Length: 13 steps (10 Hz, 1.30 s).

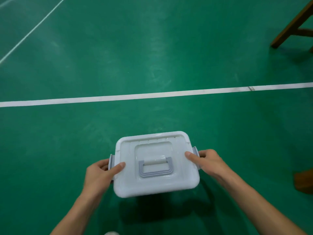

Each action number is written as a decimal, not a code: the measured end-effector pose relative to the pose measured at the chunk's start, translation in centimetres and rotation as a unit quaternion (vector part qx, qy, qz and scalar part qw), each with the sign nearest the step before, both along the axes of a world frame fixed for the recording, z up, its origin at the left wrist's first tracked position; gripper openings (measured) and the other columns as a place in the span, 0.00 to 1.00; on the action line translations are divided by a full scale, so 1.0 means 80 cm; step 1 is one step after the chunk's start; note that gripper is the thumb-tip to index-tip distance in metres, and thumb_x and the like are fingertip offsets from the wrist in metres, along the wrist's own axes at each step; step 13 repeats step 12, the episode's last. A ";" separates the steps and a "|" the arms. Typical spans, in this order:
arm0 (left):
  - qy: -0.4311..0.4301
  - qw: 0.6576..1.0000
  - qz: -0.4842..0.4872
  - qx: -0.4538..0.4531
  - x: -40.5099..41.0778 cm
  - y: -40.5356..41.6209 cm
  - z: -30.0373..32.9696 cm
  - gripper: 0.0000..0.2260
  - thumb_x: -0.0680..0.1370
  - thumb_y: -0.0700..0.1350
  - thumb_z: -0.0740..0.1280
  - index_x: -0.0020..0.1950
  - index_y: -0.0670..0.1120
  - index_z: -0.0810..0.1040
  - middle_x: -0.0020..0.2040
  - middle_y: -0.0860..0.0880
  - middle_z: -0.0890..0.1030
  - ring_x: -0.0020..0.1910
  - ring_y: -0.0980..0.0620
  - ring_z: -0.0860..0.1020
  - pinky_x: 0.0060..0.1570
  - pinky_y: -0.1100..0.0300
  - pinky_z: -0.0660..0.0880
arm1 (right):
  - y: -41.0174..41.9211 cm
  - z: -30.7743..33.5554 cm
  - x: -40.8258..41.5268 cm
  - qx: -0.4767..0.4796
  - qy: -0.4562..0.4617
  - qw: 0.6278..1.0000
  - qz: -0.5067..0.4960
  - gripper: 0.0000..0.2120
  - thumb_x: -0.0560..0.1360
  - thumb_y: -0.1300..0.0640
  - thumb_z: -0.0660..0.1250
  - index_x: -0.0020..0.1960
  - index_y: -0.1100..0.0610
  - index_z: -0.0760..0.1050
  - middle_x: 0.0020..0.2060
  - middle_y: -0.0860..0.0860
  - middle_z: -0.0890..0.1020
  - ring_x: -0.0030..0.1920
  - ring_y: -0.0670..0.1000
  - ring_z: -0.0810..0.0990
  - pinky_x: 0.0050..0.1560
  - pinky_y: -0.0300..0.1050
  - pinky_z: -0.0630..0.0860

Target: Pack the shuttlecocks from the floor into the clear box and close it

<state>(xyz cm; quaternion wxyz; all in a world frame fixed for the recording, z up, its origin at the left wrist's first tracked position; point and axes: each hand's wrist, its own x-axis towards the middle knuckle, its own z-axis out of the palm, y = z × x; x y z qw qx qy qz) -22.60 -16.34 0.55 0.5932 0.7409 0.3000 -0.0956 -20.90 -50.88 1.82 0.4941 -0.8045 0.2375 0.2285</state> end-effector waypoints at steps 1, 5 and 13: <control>-0.047 0.998 0.002 0.042 0.014 -0.004 -0.002 0.17 0.72 0.39 0.81 0.60 0.44 0.84 0.51 0.50 0.88 0.50 0.51 0.87 0.58 0.46 0.82 | 0.011 -0.003 0.002 -0.038 -0.019 0.999 -0.009 0.18 0.74 0.42 0.76 0.46 0.58 0.85 0.42 0.51 0.89 0.47 0.56 0.88 0.53 0.53 0.84; -0.093 0.953 -0.049 0.284 0.013 -0.022 0.000 0.16 0.77 0.49 0.75 0.66 0.54 0.84 0.54 0.50 0.88 0.55 0.46 0.86 0.53 0.47 0.83 | 0.049 -0.002 -0.011 -0.262 -0.099 0.960 0.020 0.14 0.79 0.43 0.67 0.44 0.53 0.78 0.37 0.47 0.84 0.42 0.57 0.81 0.43 0.49 0.77; -0.059 0.867 -0.254 0.425 0.146 0.007 0.021 0.31 0.76 0.74 0.56 0.37 0.48 0.79 0.32 0.51 0.82 0.36 0.45 0.82 0.40 0.52 0.82 | 0.032 0.017 0.069 -0.344 -0.123 0.921 0.137 0.28 0.78 0.31 0.57 0.62 0.51 0.79 0.52 0.50 0.86 0.54 0.59 0.84 0.52 0.53 0.79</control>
